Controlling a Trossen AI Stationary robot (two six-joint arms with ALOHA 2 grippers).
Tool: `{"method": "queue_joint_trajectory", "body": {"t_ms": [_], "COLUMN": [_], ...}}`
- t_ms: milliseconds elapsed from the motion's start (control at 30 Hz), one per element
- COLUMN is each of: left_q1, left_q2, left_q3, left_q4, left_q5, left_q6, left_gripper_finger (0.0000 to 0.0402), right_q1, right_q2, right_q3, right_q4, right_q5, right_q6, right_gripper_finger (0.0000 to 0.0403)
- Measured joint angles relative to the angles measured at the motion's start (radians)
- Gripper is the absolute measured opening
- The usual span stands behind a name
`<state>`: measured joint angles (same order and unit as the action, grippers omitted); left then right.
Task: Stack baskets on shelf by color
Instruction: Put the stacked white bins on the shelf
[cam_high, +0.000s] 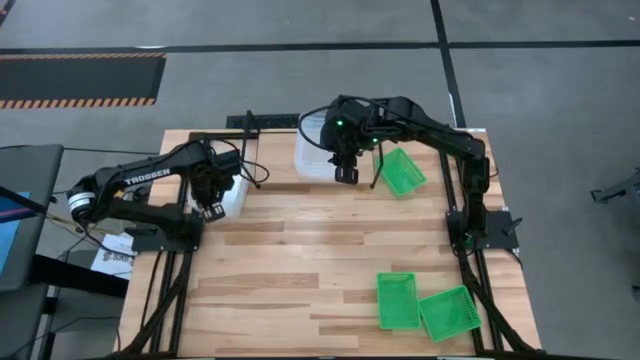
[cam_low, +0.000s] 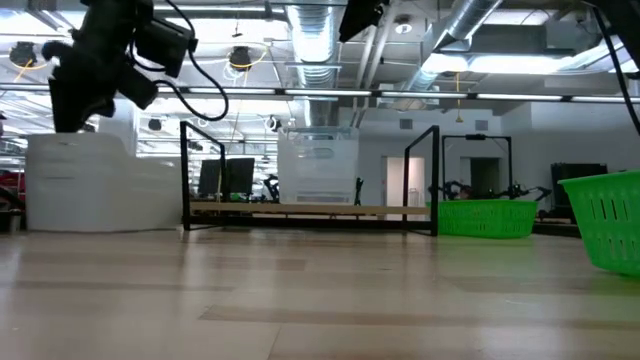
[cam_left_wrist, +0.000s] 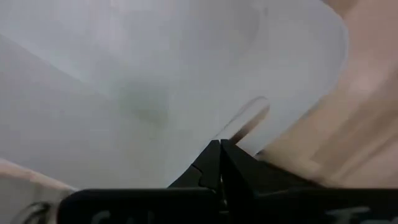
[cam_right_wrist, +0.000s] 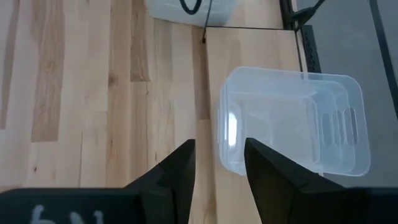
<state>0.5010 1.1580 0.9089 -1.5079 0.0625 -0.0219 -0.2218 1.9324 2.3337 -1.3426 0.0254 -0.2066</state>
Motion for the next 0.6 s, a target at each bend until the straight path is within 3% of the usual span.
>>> {"method": "queue_joint_trajectory", "body": {"t_ms": [367, 500, 600], "left_q1": [-0.163, -0.231, -0.274], "left_q2": [0.000, 0.000, 0.000], "left_q3": [0.000, 0.000, 0.000], "left_q4": [0.064, 0.149, 0.255], "left_q5": [0.483, 0.562, 0.535], "left_q6": [-0.261, -0.331, -0.374], "left_gripper_finger": [0.0000, 0.0000, 0.0000], "right_q1": [0.031, 0.046, 0.056], "right_q2": [0.000, 0.000, 0.000], "right_q3": [0.000, 0.000, 0.000], "right_q4": [0.000, 0.000, 0.000], "right_q5": [0.000, 0.000, 0.000], "right_q6": [0.007, 0.012, 0.024], "right_gripper_finger": [0.0159, 0.0159, 0.0159]}}
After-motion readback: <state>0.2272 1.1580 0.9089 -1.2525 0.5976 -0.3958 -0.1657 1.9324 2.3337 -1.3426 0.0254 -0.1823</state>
